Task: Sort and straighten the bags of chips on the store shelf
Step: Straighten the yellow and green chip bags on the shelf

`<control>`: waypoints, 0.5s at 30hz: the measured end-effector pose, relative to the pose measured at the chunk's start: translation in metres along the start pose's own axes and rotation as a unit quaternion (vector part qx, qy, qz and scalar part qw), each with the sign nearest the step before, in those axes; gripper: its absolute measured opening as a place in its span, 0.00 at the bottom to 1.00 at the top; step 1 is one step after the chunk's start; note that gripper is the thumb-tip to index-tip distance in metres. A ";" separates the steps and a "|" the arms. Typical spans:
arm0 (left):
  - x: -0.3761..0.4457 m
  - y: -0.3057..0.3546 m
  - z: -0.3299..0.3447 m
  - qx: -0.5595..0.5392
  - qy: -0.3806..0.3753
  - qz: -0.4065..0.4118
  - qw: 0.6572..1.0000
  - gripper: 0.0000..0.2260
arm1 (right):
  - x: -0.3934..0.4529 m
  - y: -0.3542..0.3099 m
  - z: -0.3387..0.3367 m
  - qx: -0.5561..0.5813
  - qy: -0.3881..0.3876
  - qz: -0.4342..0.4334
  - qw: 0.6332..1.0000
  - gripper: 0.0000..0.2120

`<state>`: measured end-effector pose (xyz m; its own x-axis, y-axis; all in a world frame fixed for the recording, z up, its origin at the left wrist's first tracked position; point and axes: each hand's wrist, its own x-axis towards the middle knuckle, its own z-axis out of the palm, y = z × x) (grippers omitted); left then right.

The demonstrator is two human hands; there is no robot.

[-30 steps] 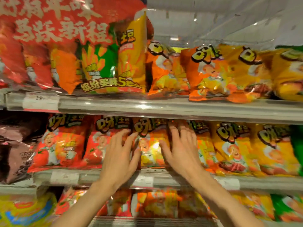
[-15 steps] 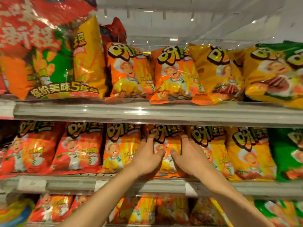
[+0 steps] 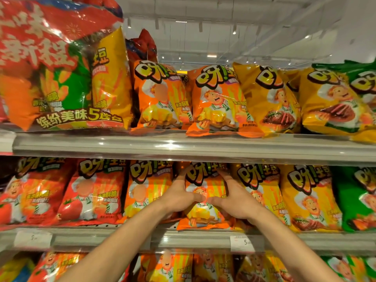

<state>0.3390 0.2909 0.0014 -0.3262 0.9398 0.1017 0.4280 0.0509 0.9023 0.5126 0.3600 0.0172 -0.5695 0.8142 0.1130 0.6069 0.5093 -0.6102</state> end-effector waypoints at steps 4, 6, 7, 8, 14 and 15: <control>0.001 -0.005 0.000 -0.007 0.010 0.015 1.000 0.36 | 0.000 -0.001 -0.003 0.032 -0.007 0.010 0.999 0.48; 0.000 -0.006 -0.002 -0.002 0.015 0.025 1.000 0.38 | -0.002 0.000 -0.003 0.023 0.007 0.007 1.000 0.45; 0.001 -0.007 -0.002 0.000 0.016 0.026 1.000 0.42 | -0.004 0.000 -0.003 0.007 0.017 0.004 1.000 0.43; 0.001 -0.008 -0.003 0.002 0.014 0.027 1.000 0.46 | -0.005 0.001 -0.002 -0.007 0.026 0.002 1.000 0.43; -0.009 -0.002 -0.003 0.019 0.008 0.060 0.998 0.46 | -0.008 -0.001 0.006 -0.045 0.028 0.026 0.998 0.44; -0.013 -0.002 -0.004 0.029 0.018 0.074 0.997 0.43 | -0.009 -0.003 0.006 -0.058 0.028 0.028 0.998 0.43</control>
<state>0.3387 0.2769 0.0000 -0.2854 0.9260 0.2472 0.5217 -0.0664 0.8506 0.5126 0.3495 0.0130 -0.5031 0.8549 0.1268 0.6987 0.4886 -0.5226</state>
